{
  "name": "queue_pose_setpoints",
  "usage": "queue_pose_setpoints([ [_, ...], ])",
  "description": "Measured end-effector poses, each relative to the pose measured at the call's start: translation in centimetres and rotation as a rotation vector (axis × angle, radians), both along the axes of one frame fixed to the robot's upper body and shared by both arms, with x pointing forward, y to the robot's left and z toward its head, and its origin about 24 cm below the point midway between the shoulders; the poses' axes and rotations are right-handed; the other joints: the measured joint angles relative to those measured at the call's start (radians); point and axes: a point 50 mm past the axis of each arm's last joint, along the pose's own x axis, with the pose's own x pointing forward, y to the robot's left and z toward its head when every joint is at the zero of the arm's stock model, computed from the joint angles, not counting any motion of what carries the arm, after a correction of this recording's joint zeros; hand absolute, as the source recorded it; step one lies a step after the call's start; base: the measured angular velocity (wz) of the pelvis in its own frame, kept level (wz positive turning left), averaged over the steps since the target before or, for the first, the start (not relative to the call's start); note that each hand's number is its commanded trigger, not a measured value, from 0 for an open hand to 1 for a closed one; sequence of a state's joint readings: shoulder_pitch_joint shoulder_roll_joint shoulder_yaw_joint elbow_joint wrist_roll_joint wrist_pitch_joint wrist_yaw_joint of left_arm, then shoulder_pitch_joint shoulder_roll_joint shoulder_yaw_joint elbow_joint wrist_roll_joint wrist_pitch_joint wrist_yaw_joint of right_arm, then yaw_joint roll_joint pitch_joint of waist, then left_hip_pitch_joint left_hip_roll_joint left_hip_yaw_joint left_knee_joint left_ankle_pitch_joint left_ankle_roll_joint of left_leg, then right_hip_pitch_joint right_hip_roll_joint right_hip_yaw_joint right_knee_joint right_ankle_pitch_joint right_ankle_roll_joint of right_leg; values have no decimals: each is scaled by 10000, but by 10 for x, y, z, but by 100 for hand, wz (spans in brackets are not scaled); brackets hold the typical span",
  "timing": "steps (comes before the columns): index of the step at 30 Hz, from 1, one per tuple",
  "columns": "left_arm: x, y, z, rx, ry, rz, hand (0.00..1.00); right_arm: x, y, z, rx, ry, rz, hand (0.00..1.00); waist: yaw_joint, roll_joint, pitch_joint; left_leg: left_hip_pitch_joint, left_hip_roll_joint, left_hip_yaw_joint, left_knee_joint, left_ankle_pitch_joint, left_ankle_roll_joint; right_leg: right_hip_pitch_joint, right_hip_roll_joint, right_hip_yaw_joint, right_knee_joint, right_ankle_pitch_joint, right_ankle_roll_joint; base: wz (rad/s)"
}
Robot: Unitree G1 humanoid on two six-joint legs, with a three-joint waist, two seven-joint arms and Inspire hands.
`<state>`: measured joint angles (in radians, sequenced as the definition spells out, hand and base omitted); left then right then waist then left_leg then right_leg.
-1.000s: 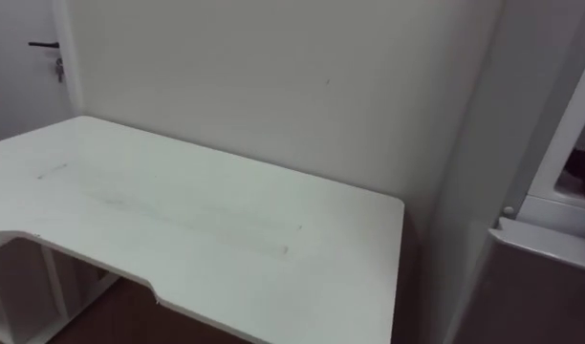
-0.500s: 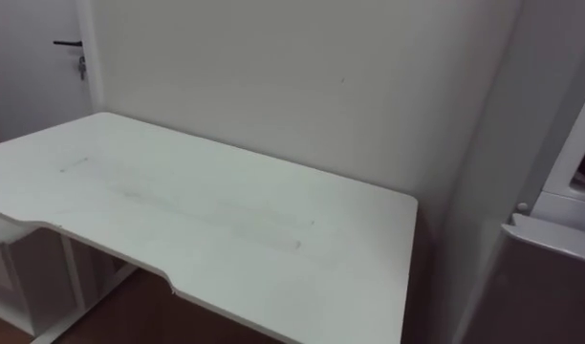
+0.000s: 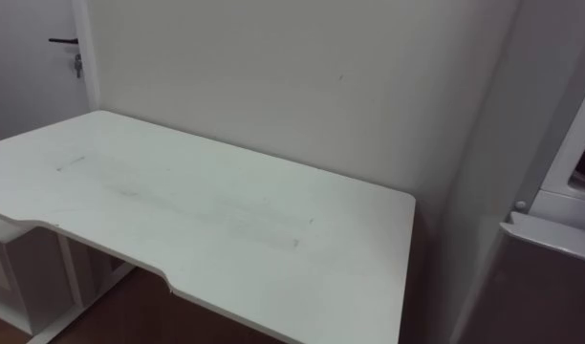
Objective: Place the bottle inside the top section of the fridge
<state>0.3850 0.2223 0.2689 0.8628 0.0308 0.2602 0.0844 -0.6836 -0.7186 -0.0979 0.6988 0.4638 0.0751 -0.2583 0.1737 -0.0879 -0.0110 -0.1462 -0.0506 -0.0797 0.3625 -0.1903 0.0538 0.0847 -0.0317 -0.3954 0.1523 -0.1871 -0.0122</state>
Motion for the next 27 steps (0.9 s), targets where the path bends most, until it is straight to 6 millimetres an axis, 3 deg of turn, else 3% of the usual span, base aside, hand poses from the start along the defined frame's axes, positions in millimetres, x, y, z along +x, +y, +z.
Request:
queue_pose_setpoints([
  [7,-1,2,1,74,-2,-32,0,-1,0,-3,26,85,21,0,7,-163,-4,167,4,83,-190,60,-4,9,-17,87,-9,22,-18,-2],
  [17,-1,3,0,55,-188,-114,0,-1,1,-5,367,-58,473,0,-47,-189,10,544,-17,198,-382,59,-2,328,-50,166,-50,8,6,-1],
  [27,2,1,0,-80,-403,-188,0,2,10,0,1142,-545,1560,0,-590,-267,11,788,-35,315,-598,58,2,573,-18,333,-169,6,15,-3],
])
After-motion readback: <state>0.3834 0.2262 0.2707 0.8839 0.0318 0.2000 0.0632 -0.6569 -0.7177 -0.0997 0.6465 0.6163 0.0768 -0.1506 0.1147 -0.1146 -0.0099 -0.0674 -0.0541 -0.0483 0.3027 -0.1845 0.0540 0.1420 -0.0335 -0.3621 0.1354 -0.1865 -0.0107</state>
